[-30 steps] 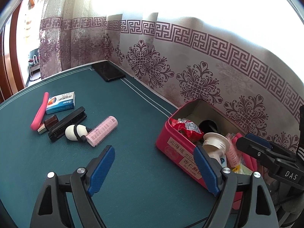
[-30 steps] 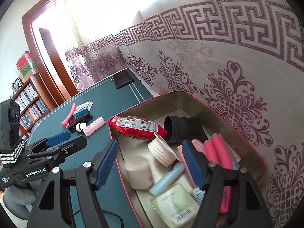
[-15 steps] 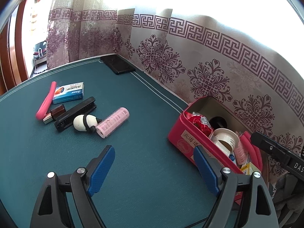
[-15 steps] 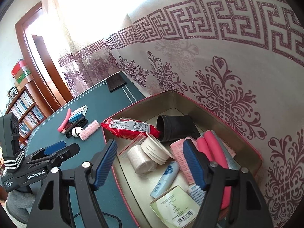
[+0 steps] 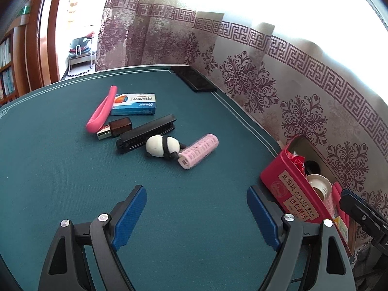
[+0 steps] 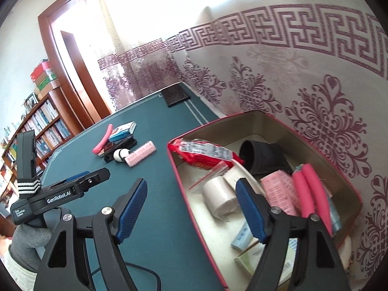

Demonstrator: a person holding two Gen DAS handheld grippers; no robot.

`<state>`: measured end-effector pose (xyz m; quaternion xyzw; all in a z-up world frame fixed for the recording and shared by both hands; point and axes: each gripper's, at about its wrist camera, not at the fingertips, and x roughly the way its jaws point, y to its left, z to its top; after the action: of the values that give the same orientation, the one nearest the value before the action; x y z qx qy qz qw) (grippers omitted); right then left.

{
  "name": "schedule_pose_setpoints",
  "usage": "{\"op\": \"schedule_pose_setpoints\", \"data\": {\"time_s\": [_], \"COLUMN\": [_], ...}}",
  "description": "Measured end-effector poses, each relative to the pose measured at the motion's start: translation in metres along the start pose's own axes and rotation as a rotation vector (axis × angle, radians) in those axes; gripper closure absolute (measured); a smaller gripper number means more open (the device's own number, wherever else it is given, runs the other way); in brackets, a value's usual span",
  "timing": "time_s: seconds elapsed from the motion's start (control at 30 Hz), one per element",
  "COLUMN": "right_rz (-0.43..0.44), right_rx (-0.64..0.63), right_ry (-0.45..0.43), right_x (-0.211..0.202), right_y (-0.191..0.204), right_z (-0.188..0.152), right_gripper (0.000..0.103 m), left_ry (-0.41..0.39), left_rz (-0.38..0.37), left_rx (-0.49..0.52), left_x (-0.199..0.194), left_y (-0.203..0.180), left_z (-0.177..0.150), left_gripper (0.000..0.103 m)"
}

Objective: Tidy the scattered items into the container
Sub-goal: 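Move both open grippers back over the remaining table items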

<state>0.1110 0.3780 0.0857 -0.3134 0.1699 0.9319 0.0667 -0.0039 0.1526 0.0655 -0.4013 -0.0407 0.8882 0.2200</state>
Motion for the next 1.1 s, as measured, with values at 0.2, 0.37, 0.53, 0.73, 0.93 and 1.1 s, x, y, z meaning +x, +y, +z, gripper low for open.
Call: {"op": "schedule_pose_setpoints", "data": {"time_s": [0.2, 0.37, 0.53, 0.73, 0.93, 1.1], "right_rz": [0.061, 0.115, 0.154, 0.180, 0.203, 0.226], "right_rx": [-0.049, -0.099, -0.145, -0.168, -0.197, -0.245], "right_ry": [0.017, 0.042, 0.073, 0.110, 0.132, 0.143], "right_x": [0.008, 0.017, 0.027, 0.040, 0.055, 0.068], "right_y": [0.023, 0.044, 0.063, 0.075, 0.088, 0.105], "right_z": [-0.002, -0.006, -0.011, -0.014, -0.012, -0.008], "right_gripper": [0.024, 0.023, 0.023, 0.023, 0.023, 0.023], "left_ry": [-0.013, -0.022, -0.005, 0.005, -0.006, -0.010], "left_rz": [0.030, 0.086, 0.115, 0.164, 0.217, 0.229], "left_rx": [-0.047, -0.051, -0.113, -0.129, -0.108, -0.085], "left_x": [-0.004, -0.004, 0.000, 0.005, 0.013, 0.027], "left_y": [0.027, 0.046, 0.071, 0.092, 0.110, 0.121], "left_z": [0.003, 0.005, 0.006, 0.015, 0.039, 0.062], "left_gripper": [0.017, 0.000, 0.000, 0.000, 0.000, 0.000]}}
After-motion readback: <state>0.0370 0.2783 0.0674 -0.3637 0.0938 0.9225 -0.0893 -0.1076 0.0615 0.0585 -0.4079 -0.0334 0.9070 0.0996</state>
